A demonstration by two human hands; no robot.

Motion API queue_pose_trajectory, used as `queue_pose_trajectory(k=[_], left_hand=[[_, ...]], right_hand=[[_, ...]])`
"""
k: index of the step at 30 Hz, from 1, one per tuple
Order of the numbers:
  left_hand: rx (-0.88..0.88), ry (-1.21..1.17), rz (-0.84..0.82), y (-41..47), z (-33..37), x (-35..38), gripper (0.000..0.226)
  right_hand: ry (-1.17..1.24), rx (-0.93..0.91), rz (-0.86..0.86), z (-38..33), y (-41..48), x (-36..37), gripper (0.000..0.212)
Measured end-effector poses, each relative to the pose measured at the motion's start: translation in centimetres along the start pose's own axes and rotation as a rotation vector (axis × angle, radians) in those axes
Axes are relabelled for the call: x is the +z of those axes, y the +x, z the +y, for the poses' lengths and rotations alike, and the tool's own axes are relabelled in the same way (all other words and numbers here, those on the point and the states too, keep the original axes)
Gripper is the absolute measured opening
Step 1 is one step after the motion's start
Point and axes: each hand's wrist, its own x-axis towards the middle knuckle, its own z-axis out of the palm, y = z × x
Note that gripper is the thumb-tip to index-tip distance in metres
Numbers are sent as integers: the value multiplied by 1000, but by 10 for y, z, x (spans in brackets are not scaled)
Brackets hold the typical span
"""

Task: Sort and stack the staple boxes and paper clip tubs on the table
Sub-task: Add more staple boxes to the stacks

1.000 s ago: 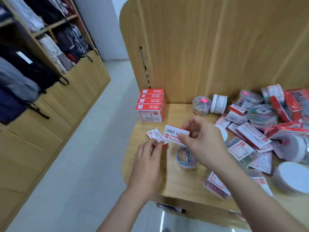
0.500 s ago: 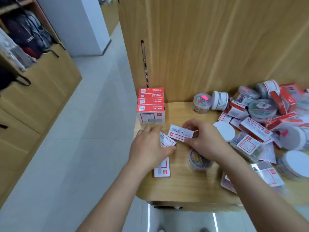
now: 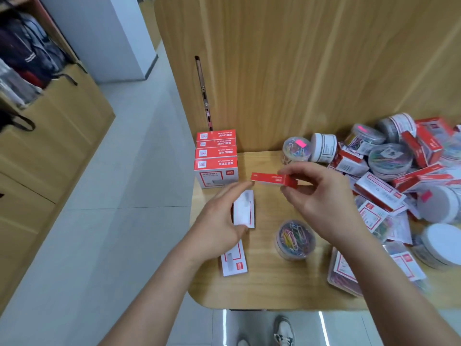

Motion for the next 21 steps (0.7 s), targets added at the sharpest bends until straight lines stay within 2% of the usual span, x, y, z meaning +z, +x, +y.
queue_pose_trajectory(k=[3, 8, 12, 14, 18, 21], left_hand=[[-71, -83, -74, 1, 1, 1, 81], [-113, -77, -172, 2, 7, -6, 86], [-114, -59, -142, 5, 9, -1, 91], [-114, -56, -122, 5, 8, 3, 90], [-143, -24, -67, 6, 7, 9, 92], [-154, 146, 48, 10, 13, 17, 95]], right_hand=[[137, 49, -90, 3, -3, -3, 35], [167, 165, -186, 6, -2, -12, 31], [305, 292, -319, 5, -2, -14, 19], [201, 279, -288, 9, -2, -12, 17], [18, 199, -227, 11, -1, -7, 32], [-38, 171, -204, 10, 1, -9, 38]])
